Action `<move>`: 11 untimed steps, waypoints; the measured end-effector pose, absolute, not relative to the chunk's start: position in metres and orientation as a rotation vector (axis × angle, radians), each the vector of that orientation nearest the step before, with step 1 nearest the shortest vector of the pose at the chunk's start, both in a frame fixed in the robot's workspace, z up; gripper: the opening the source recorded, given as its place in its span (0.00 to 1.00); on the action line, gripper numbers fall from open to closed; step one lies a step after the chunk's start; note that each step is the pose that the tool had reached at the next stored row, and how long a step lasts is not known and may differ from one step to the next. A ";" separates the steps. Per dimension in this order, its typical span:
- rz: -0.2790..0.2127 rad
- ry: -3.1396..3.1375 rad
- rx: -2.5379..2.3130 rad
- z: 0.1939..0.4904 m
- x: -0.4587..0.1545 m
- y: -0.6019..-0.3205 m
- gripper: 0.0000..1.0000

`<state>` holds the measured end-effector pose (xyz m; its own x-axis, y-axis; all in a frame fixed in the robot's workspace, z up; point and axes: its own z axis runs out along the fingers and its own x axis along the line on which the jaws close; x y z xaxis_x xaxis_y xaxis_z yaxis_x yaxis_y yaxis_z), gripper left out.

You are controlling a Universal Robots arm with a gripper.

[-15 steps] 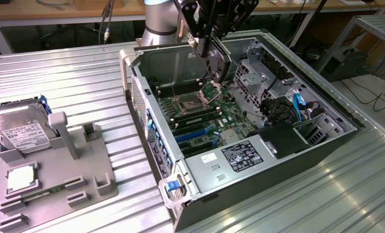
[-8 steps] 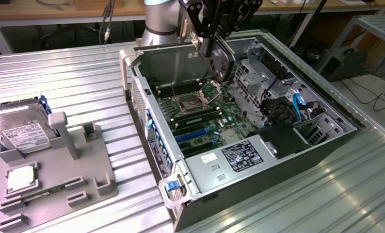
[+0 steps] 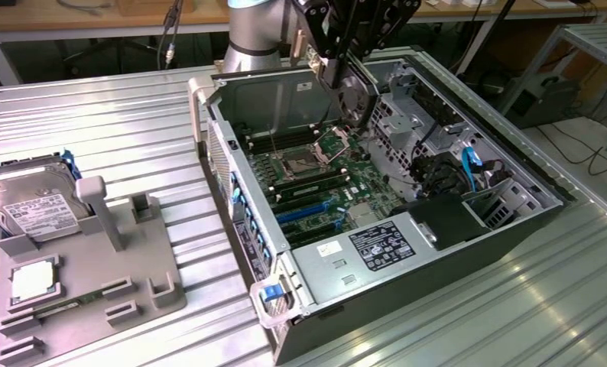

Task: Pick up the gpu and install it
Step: 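Pick up the gpu and move the gpu toward the slot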

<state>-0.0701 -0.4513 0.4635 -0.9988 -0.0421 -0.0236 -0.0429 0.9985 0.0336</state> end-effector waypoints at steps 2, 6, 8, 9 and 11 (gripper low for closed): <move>0.053 3.118 -0.066 0.464 -0.068 -0.451 0.28; 0.053 3.118 -0.067 0.463 -0.063 -0.451 0.28; 0.053 3.118 -0.067 0.464 -0.061 -0.451 0.28; 0.053 3.118 -0.067 0.463 -0.060 -0.451 0.28; 0.053 3.118 -0.067 0.463 -0.058 -0.451 0.28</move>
